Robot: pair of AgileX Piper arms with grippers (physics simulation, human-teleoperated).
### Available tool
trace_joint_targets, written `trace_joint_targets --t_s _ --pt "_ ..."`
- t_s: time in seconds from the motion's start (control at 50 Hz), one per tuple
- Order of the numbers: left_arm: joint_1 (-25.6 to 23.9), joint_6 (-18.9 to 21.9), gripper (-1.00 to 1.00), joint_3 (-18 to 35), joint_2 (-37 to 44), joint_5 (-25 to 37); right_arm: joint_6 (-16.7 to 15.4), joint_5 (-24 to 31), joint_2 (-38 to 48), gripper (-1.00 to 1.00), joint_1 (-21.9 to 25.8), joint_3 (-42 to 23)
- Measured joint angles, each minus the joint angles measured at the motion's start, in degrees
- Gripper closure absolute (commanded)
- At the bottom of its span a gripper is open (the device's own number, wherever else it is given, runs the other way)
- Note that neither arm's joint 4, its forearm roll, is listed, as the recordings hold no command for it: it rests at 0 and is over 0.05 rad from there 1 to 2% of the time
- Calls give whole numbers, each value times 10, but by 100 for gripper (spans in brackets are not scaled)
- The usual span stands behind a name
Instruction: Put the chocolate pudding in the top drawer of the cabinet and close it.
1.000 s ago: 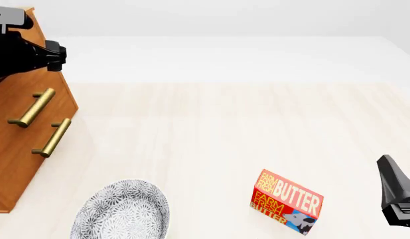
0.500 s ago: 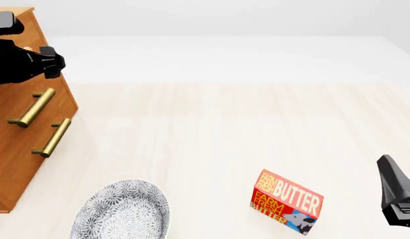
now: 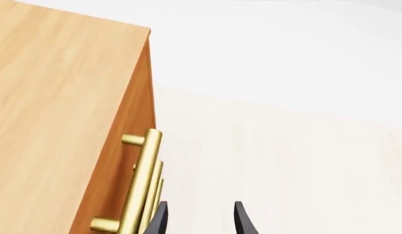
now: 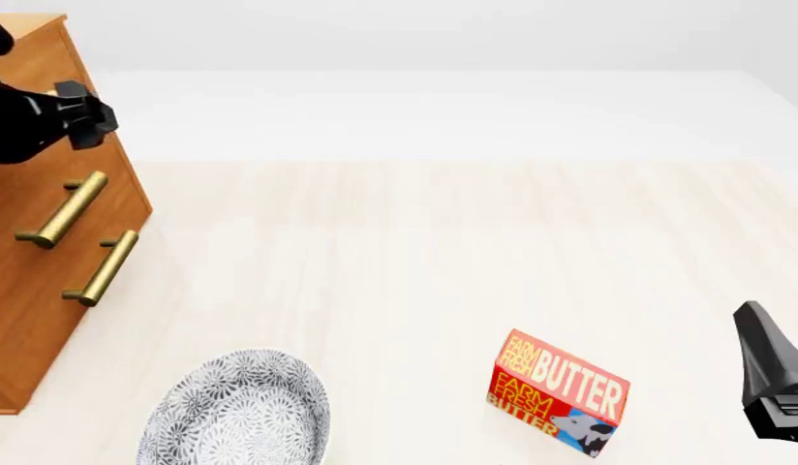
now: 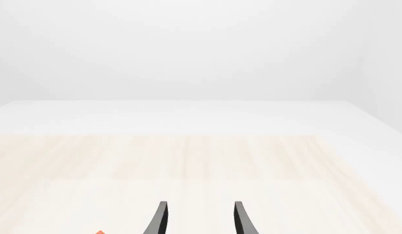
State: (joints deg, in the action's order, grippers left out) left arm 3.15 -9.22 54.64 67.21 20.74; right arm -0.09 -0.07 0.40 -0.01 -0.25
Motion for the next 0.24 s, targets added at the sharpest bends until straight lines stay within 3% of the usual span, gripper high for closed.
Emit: trace_joint_targets --t_s 0.24 --pt "-13 -2 -100 -3 -19 14 0 0 0 -100 0 0"
